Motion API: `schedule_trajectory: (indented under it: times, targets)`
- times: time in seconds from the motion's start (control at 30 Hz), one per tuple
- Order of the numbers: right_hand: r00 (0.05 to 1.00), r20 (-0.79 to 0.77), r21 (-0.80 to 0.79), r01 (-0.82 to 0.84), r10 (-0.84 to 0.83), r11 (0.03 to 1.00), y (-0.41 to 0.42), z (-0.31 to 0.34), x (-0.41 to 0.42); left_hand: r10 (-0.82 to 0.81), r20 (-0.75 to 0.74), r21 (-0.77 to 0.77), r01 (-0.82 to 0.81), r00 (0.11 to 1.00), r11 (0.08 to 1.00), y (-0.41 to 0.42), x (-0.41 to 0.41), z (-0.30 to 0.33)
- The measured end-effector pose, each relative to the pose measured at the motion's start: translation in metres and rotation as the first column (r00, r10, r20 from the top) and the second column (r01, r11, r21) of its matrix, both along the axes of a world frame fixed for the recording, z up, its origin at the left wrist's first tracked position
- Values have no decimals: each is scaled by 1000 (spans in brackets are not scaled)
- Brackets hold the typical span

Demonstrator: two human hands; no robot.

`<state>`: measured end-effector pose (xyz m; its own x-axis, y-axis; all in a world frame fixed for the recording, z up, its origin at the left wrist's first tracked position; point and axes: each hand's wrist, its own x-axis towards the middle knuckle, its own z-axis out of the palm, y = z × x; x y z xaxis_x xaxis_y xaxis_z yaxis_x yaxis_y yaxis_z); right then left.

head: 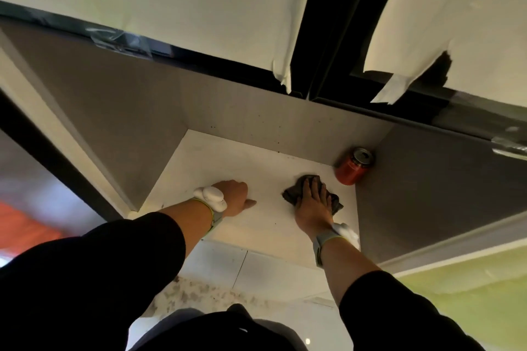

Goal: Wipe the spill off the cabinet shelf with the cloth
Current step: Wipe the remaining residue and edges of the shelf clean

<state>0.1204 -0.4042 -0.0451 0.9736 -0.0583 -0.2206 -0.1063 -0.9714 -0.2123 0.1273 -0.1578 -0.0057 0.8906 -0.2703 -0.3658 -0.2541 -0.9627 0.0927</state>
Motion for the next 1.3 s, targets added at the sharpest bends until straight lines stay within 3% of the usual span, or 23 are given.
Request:
schedule_trajectory:
  times: [0.17, 0.23, 0.33, 0.4, 0.67, 0.87, 1.1, 1.3]
  targets:
    - [994, -36, -35, -101, 100, 994, 4, 1, 46, -25, -10, 57, 26, 1000, 998, -3, 10, 2]
    - [995, -30, -98, -94, 91, 991, 8, 8, 53, -26, 74, 84, 20, 997, 996, -4, 16, 6]
    - [992, 124, -271, 24, 10, 962, 30, 16, 41, -26, 268, 108, -4, 963, 994, -3, 27, 7]
    - [987, 156, -325, 19, 34, 946, 37, 11, 35, -25, 323, 103, -9, 946, 995, -1, 34, 6]
    - [983, 73, -296, 182, -168, 938, 22, 13, 70, 15, 276, 69, -35, 961, 997, 8, 64, -22]
    - [945, 91, -188, 326, -315, 926, 41, 8, 82, 50, 468, 23, -69, 882, 997, 38, 76, -26]
    - [976, 147, -164, 186, -162, 969, 109, 1, 88, 121, 489, -101, -82, 864, 992, 50, 84, -54]
    - [984, 176, -184, 59, -26, 981, 129, 5, 85, 71, 542, -39, -59, 837, 997, 48, 85, -52]
